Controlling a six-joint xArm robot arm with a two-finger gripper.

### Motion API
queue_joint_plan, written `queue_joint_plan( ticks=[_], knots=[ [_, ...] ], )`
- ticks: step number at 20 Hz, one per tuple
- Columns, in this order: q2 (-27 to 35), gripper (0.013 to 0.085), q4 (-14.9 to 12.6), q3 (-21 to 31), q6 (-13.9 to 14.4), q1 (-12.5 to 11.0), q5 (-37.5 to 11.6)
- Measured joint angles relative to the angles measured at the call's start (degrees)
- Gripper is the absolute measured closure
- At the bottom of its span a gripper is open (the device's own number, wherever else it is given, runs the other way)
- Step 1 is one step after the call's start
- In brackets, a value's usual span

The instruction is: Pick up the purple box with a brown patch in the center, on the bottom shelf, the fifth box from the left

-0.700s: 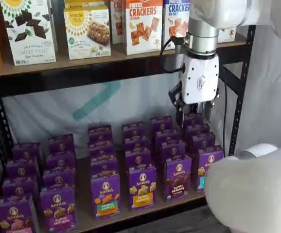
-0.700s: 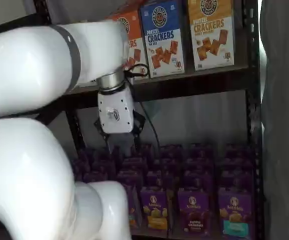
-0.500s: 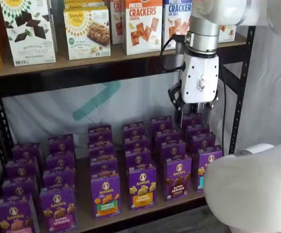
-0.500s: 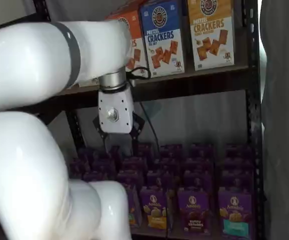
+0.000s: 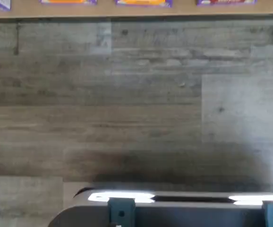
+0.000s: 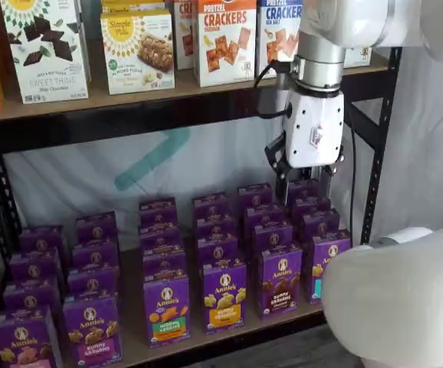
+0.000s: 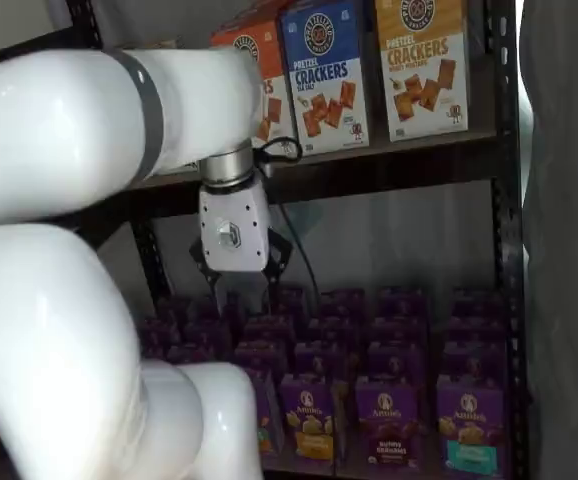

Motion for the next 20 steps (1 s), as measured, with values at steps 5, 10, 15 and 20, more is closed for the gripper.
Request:
queue_joint_plan(
  ticks=[5,10,15,20],
  knots=[
    [0.61,0.0130,-0.37,2.33,-1.17,-0.99,-4.71],
    [2.49,0.0130,-0.62,4.93,-2.98,-2.54,-10.86],
    [6.98,0.0130,-1.81,6.19,-4.34,-4.10,-16.24],
    [12.57,0.0130,-3.06,7.19,-5.83,-6.01,-23.12]
  ],
)
